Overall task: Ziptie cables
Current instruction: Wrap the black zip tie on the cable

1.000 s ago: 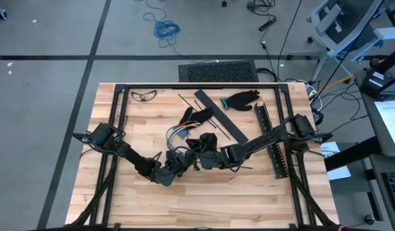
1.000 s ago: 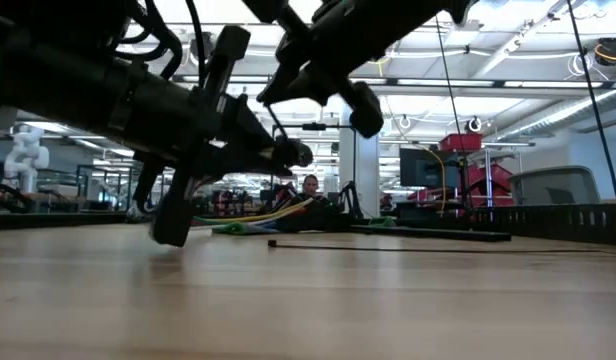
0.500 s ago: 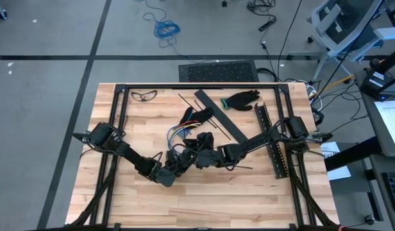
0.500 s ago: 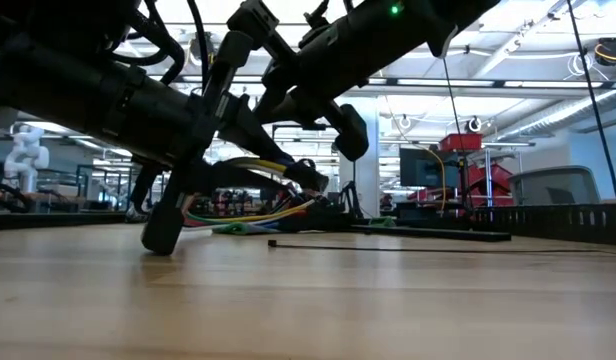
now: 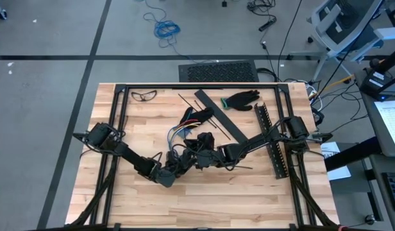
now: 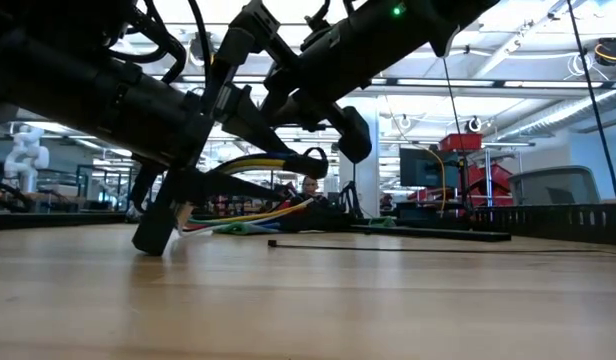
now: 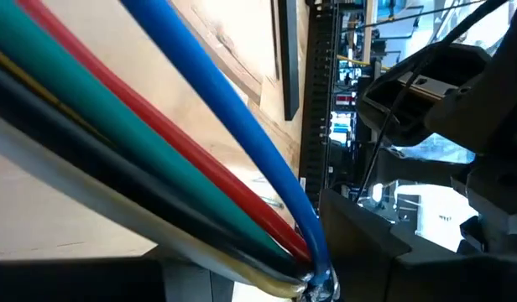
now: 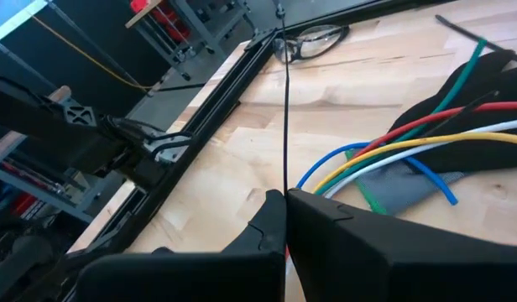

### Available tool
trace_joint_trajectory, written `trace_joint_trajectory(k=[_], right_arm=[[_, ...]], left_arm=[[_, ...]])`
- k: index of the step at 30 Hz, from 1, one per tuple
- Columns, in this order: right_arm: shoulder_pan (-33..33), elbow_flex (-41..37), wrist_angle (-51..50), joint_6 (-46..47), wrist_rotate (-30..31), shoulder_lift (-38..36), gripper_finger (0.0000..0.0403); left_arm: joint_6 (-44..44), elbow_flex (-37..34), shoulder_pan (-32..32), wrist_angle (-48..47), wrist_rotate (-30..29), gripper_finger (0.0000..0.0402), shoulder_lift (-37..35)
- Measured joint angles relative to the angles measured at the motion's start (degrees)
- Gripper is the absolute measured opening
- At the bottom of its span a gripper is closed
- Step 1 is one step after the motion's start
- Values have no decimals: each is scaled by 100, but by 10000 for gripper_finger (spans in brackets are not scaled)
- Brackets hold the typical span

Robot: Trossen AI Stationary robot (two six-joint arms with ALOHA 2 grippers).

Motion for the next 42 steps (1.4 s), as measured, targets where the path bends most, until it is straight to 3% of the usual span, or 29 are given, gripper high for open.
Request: trace_joint_trajectory(k=[10,26,35,42], right_arm=[[-202,0,-133,-368,-17,-145,0],[-861,-4,-738,-1608,-231,-979,0],[-1200,-4,-849,-2025,-347,-1402,0],[-1200,-7,-1006,-2051,-362,-1487,0]], left_arm=[[21,24,213,210,-225,148,9],[1650,59,1124,1877,-401,141,29],[2159,430,1291,2026,-880,141,18],[2392,541,1286,2142,-873,141,12]])
